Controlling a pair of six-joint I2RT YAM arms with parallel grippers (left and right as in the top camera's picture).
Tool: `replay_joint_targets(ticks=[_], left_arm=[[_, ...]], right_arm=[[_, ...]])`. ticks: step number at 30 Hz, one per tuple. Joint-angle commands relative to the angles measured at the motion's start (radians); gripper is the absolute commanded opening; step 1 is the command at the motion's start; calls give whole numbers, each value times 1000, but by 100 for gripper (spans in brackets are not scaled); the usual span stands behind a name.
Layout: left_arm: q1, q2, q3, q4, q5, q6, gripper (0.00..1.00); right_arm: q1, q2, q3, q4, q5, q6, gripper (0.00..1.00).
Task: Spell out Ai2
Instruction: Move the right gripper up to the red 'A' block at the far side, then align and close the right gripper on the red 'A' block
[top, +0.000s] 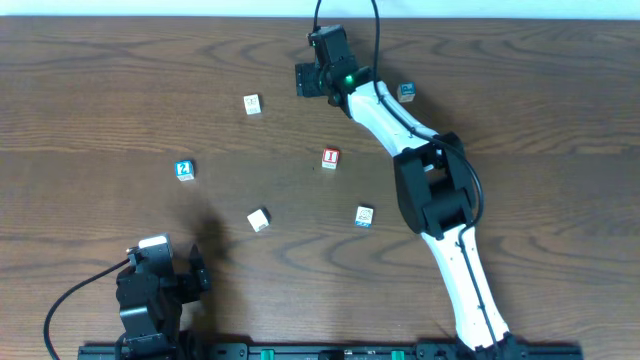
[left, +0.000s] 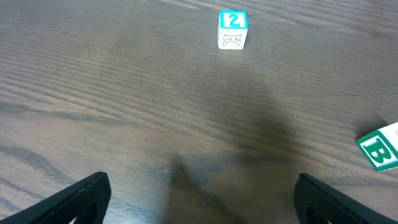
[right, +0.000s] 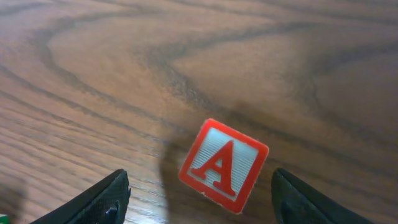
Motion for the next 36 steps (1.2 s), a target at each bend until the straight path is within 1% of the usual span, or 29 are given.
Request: replay_joint_targets(ticks=[1, 3, 5, 10, 12, 20, 25, 30, 36], left_arm=[[3, -6, -13, -11, -8, 14, 95], [3, -6, -13, -11, -8, 14, 96], [3, -6, -13, -11, -8, 14, 96], [3, -6, -13, -11, -8, 14, 95], [3, -6, -13, -11, -8, 14, 95], [3, -6, -13, -11, -8, 14, 95], [3, -6, -13, -11, -8, 14, 95], [3, -6, -13, -11, -8, 14, 96], [3, -6, -13, -11, -8, 14, 95]], right_arm=[[10, 20, 17, 5, 14, 18, 72], [10, 21, 17, 7, 36, 18, 72], [10, 21, 17, 8, 40, 18, 68], [10, 22, 17, 7, 48, 17, 56], [10, 22, 17, 7, 47, 18, 53], [10, 22, 17, 6, 47, 17, 48], [9, 22, 17, -3, 56, 15, 43], [6, 22, 17, -17, 58, 12, 43], [6, 21, 18, -35, 58, -48, 41]])
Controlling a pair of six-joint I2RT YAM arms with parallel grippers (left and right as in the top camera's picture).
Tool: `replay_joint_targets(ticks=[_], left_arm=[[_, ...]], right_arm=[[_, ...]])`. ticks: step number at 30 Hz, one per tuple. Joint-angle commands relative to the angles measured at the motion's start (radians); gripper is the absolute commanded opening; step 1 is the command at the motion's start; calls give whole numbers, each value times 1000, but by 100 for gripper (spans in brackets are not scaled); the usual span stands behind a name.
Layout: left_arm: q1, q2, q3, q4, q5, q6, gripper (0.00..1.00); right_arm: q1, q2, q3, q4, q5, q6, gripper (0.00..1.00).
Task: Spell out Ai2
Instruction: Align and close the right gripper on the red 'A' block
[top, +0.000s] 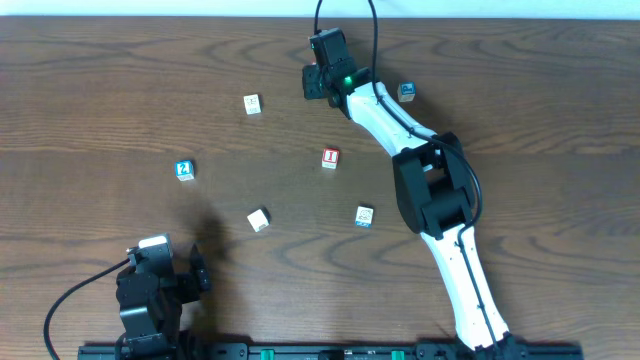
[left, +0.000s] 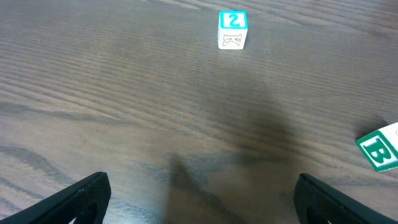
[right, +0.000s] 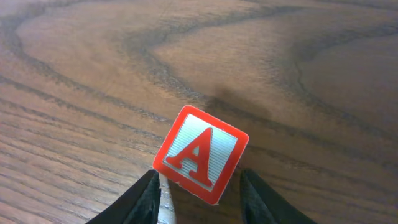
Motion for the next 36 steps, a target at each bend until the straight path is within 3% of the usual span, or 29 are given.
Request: replay_joint_targets(ticks=[1, 10, 12, 13, 16, 18, 24, 36], left_arm=[[3, -6, -13, -11, -8, 14, 95], [3, -6, -13, -11, -8, 14, 95], [3, -6, -13, -11, -8, 14, 95], [3, -6, -13, -11, -8, 14, 95], [3, -6, -13, -11, -8, 14, 95], [3, -6, -13, -11, -8, 14, 95], [3, -6, -13, -11, -8, 14, 95], [3, -6, -13, -11, -8, 14, 96]], right_arm=[[3, 19, 18, -8, 13, -39, 40], [2, 19, 18, -6, 18, -50, 37], [2, 19, 18, -6, 17, -48, 45], [2, 19, 19, -6, 17, -39, 56], [3, 19, 28, -8, 16, -7, 73], [5, 19, 40, -8, 17, 28, 76], [5, 19, 53, 23, 22, 126, 71], [16, 19, 53, 52, 100, 161, 66]])
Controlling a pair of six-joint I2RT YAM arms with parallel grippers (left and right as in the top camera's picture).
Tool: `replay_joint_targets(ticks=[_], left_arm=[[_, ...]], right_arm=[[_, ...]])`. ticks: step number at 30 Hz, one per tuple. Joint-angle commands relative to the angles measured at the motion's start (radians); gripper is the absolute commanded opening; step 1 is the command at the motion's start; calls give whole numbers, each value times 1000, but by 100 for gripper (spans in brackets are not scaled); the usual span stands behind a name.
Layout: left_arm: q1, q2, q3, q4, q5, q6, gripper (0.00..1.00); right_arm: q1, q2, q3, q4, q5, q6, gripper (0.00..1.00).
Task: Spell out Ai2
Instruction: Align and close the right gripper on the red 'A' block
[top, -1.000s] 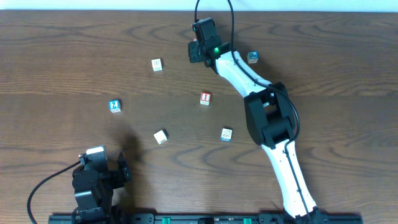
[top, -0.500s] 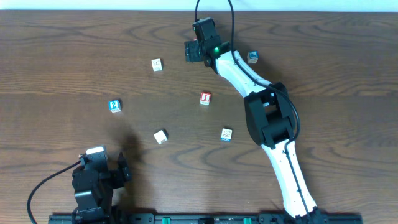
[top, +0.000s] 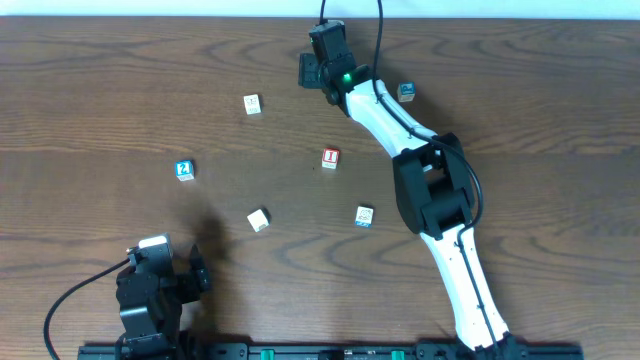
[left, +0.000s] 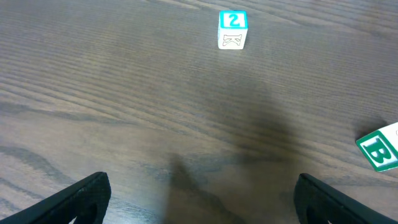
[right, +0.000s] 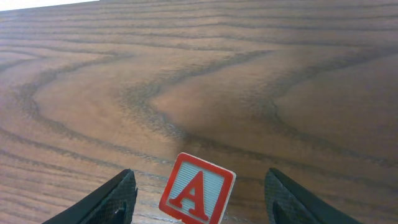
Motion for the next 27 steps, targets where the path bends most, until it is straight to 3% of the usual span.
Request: replay_joint_targets(ticks=[1, 18, 27], left_arm=[[3, -6, -13, -11, -8, 14, 95], [3, -6, -13, -11, -8, 14, 95], [3, -6, -13, -11, -8, 14, 95]], right_arm=[[10, 20, 21, 3, 26, 26, 66], [11, 38, 20, -5, 7, 25, 64], [11, 50, 20, -30, 6, 25, 54]])
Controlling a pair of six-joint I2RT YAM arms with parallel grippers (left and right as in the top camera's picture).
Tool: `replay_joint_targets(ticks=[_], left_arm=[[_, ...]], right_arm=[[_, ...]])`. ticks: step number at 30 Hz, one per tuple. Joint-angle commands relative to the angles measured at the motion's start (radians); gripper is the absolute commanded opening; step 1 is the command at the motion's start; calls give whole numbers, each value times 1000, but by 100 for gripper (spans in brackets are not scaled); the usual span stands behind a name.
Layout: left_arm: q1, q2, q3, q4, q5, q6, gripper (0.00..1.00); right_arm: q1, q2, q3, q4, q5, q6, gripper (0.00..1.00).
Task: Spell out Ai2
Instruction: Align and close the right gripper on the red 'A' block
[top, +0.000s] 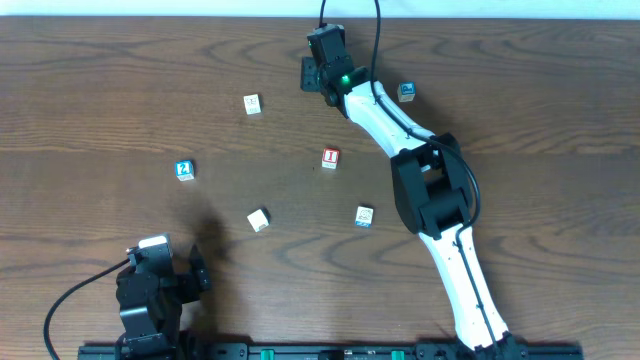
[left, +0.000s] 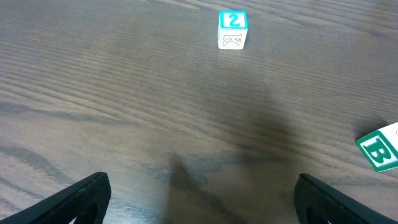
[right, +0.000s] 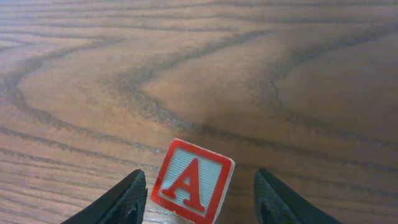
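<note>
The red "A" block (right: 191, 180) lies tilted on the wood table between the fingers of my right gripper (right: 199, 176). The jaws stand open: the left finger is almost at the block and a gap shows on the right. In the overhead view the right gripper (top: 318, 66) is at the far middle of the table and hides that block. The red "I" block (top: 331, 158) sits mid-table. The blue "2" block (top: 184, 170) (left: 233, 29) lies to the left. My left gripper (left: 202, 186) is open and empty at the near left (top: 160, 285).
A green "B" block (left: 379, 148) lies right of the left gripper; it is the white block (top: 259, 220) overhead. Other blocks lie at the far left of centre (top: 252, 104), at centre right (top: 364, 216) and beside the right arm (top: 406, 92). The table's far edge is close behind the right gripper.
The right fingers stand a little closer to the "A" block than before. The wrist view points lower and no longer shows the table's far edge. The left arm has not moved.
My right gripper was first open wide with the "A" block just ahead of it. It then stood narrow against the block's sides. After that the fingers were wide apart again with the block between them. Now they are slightly closer. The left arm stayed still.
</note>
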Motion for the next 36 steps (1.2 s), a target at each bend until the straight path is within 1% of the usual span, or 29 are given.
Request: replay_joint_targets(ticks=[1, 9, 13, 17, 25, 30, 36], left_arm=[[3, -6, -13, -11, -8, 14, 95], [3, -6, -13, -11, -8, 14, 95], [3, -6, -13, -11, -8, 14, 95], [3, -6, -13, -11, -8, 14, 95], [3, -6, -13, -11, -8, 14, 95], [3, -6, -13, -11, -8, 14, 95], [3, -6, -13, -11, -8, 14, 95]], right_arm=[[8, 39, 19, -5, 6, 12, 53], [-1, 39, 19, -50, 7, 11, 45], [-2, 39, 19, -51, 7, 11, 43], [-1, 39, 19, -50, 8, -16, 43], [-2, 39, 19, -44, 7, -42, 35], [-1, 39, 19, -47, 7, -83, 31], [-1, 34, 19, -52, 6, -86, 26]])
